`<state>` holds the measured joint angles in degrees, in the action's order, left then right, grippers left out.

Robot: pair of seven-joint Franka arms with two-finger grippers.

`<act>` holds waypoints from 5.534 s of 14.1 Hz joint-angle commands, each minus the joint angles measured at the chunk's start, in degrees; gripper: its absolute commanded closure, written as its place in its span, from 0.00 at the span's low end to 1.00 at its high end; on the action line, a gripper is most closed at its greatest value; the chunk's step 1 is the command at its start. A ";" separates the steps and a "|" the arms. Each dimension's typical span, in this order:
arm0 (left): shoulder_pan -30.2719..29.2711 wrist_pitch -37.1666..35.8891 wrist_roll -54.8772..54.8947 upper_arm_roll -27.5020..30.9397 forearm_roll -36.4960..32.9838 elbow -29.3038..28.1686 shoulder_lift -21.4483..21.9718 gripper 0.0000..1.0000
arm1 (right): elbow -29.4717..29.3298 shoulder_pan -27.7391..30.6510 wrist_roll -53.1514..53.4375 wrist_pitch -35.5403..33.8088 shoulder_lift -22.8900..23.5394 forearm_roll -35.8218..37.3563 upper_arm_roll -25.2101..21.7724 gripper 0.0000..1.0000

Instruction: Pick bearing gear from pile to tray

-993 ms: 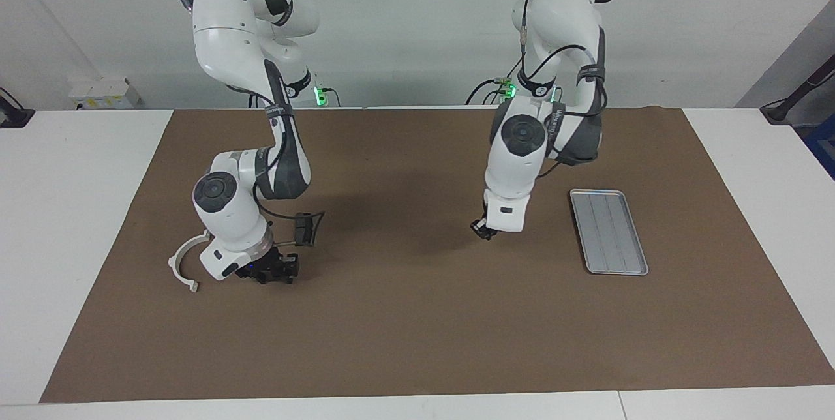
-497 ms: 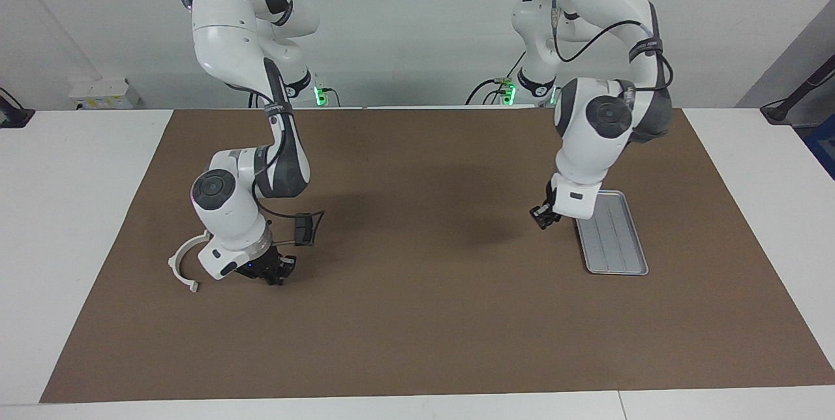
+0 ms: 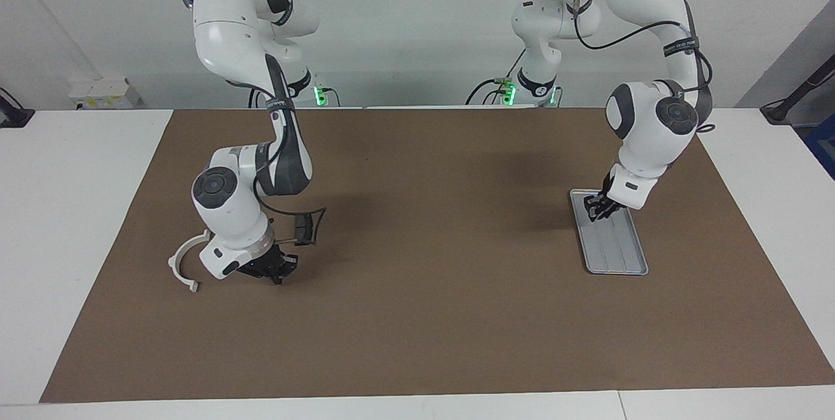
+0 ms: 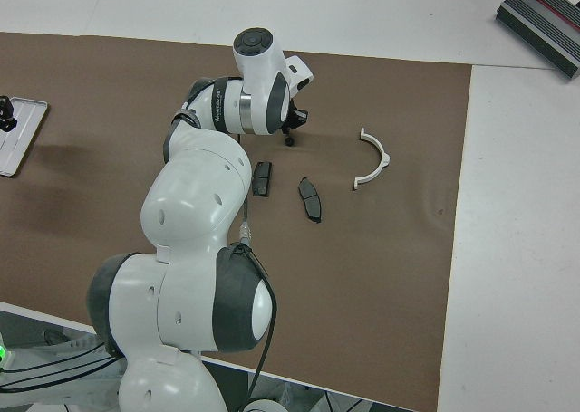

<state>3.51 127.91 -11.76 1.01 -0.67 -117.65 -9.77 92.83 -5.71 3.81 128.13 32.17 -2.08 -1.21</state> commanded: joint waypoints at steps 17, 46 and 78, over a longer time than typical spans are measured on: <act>-2.99 14.56 2.71 -0.57 -0.56 -14.01 3.70 1.00 | 3.05 0.35 -3.73 -0.43 -0.88 -1.26 0.33 0.25; -1.32 4.72 -4.58 -1.10 2.69 -0.31 1.77 0.11 | -5.09 -3.07 -2.32 -10.42 -6.50 -0.47 -0.11 0.99; 9.93 1.30 -22.67 -0.83 2.69 5.32 -0.16 0.00 | -5.83 -26.99 11.92 1.67 4.13 1.99 0.69 0.99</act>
<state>11.81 131.65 -32.27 -0.72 1.28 -114.24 -8.63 84.60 -33.01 16.10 127.48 37.35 -0.94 -0.80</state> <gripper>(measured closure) 0.000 0.767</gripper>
